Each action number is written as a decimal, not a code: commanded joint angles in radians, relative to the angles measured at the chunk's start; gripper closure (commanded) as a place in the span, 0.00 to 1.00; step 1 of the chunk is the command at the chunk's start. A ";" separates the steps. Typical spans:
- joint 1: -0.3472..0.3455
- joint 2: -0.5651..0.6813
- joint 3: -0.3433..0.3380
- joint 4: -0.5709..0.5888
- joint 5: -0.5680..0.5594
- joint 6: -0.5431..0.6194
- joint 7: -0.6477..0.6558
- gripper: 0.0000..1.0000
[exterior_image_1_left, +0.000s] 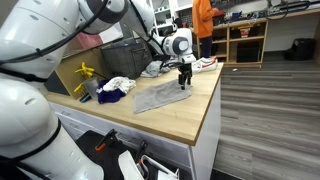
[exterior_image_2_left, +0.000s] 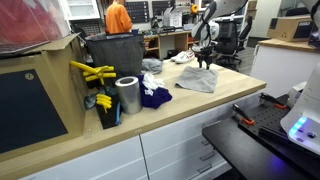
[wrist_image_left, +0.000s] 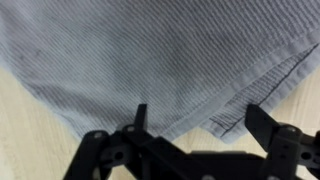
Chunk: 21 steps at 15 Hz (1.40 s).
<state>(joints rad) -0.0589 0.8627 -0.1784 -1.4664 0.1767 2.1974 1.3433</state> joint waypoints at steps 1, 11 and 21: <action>-0.004 -0.024 -0.004 0.016 0.006 0.003 0.026 0.00; -0.020 0.057 -0.001 0.086 0.012 -0.016 0.069 0.00; -0.037 0.092 0.025 0.115 0.034 -0.053 0.098 0.10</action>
<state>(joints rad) -0.0797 0.9386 -0.1768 -1.3768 0.1795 2.1806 1.4228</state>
